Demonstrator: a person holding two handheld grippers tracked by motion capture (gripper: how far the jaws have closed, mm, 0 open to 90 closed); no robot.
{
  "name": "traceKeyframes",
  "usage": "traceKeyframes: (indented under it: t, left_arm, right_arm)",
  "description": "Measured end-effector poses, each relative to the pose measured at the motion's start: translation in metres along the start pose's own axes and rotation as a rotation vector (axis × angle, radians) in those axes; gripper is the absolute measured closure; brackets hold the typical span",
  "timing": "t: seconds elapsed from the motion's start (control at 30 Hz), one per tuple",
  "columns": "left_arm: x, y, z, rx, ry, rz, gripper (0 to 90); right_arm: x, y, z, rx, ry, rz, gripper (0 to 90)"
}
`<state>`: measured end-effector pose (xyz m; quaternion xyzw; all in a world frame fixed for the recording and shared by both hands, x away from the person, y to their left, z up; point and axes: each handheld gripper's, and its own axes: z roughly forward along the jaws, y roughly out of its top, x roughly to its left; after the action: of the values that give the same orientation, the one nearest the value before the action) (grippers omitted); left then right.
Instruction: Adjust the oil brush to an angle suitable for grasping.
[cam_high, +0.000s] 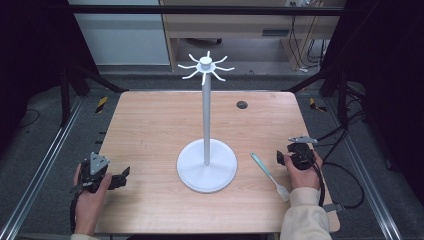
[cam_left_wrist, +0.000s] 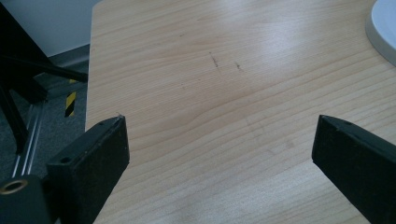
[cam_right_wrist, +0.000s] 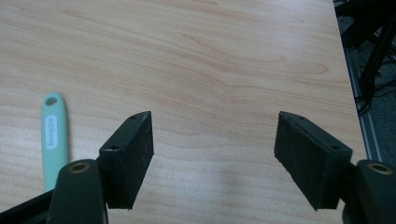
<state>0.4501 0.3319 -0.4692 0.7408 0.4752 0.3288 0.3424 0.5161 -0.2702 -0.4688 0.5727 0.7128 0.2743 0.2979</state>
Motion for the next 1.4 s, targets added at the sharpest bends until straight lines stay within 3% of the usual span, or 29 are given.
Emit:
traceKeyframes:
  t: [0.17,0.23,0.33,0.47,0.57,0.63,0.73,0.8,0.87,0.93,0.97,1.13,1.27,1.4]
  left_arm:
    - [0.000,0.002,0.003,0.000,-0.001,0.007,3.6]
    - [-0.002,0.003,0.004,-0.002,-0.003,0.013,3.6]
    - [-0.005,0.003,0.004,0.001,-0.010,0.024,3.6]
    - [-0.012,-0.001,0.001,0.009,-0.022,0.027,3.6]
    - [-0.012,0.000,0.001,-0.012,-0.037,-0.001,3.6]
    - [-0.011,0.001,0.003,-0.006,-0.035,-0.006,3.6]
    - [-0.008,0.002,0.009,0.010,-0.027,-0.006,3.7]
    - [-0.007,0.001,0.010,0.009,-0.025,-0.016,3.7]
    - [-0.006,0.001,0.010,0.004,-0.025,-0.021,3.9]
    - [-0.005,0.000,0.008,0.007,-0.027,-0.018,3.9]
    - [-0.004,-0.001,0.007,0.000,-0.026,-0.020,3.9]
    - [-0.004,-0.002,0.004,0.003,-0.025,-0.020,3.9]
    - [-0.009,-0.002,0.002,0.002,-0.028,-0.012,4.0]
    - [-0.018,-0.003,0.000,0.015,-0.028,0.031,3.9]
  right_arm:
    - [0.006,0.016,0.001,-0.013,-0.053,0.026,31.8]
    - [0.008,0.020,0.003,-0.021,-0.067,0.012,32.8]
    - [0.016,0.046,0.011,-0.076,-0.055,-0.020,36.3]
    - [0.022,0.057,0.019,-0.077,-0.048,-0.024,41.9]
    - [0.024,0.054,0.022,-0.052,-0.040,-0.118,48.9]
    - [0.023,0.052,0.022,-0.044,-0.030,-0.132,50.4]
    - [0.019,0.046,0.020,-0.023,0.030,-0.152,63.3]
    - [0.017,0.045,0.019,-0.022,0.043,-0.146,66.5]
    - [0.015,0.042,0.017,-0.001,0.099,-0.123,78.9]
    - [0.016,0.041,0.016,0.000,0.110,-0.128,81.4]
    - [0.017,0.038,0.013,0.005,0.143,-0.114,85.7]
    - [0.021,0.030,0.012,0.030,0.227,-0.076,90.0]
    - [0.026,0.026,0.010,0.037,0.235,-0.077,90.0]
    - [0.031,0.022,0.006,0.030,0.239,-0.077,90.0]
